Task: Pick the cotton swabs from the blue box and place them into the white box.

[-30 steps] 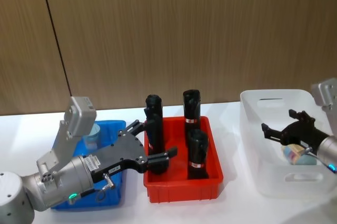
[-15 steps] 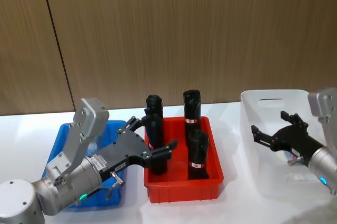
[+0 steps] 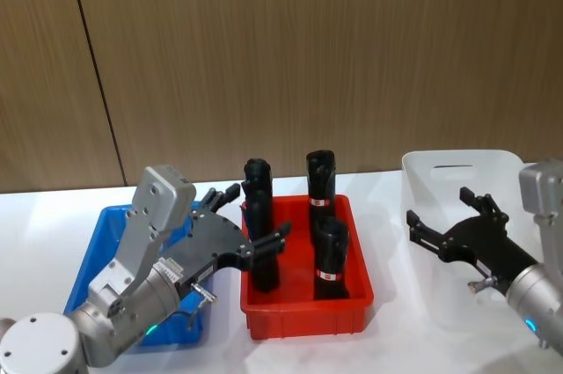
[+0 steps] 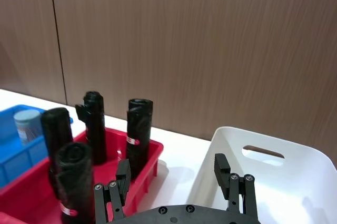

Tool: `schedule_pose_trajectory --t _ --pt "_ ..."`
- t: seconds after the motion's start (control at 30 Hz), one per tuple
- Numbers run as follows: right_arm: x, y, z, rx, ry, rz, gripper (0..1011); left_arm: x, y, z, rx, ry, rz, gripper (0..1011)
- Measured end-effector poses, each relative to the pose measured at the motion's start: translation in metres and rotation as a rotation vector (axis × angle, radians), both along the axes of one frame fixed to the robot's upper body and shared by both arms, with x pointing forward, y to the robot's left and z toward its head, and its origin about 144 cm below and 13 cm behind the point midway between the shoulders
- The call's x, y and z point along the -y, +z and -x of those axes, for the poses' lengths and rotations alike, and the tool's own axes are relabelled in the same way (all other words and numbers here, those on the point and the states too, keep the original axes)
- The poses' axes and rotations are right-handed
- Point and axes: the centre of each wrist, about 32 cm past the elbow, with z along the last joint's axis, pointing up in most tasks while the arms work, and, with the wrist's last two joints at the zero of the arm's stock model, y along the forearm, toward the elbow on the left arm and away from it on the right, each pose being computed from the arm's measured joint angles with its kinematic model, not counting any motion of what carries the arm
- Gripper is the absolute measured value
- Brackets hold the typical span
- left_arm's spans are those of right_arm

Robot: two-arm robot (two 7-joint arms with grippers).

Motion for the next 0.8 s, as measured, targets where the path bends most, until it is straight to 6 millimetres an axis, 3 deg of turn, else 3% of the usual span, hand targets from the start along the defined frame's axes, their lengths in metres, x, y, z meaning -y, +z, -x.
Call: schedule_pose_trajectory --t 0.4,0.8 --pt "-0.02 0.009 0.034 0.054 -0.012 -0.071 1002 0.013 -0.001 0.011 0.037 0.112 -0.005 1004" --pt "-0.025 0.012 0.045 0.068 -0.017 -0.094 1002 0.027 0.0 0.022 0.081 0.231 -0.005 1004"
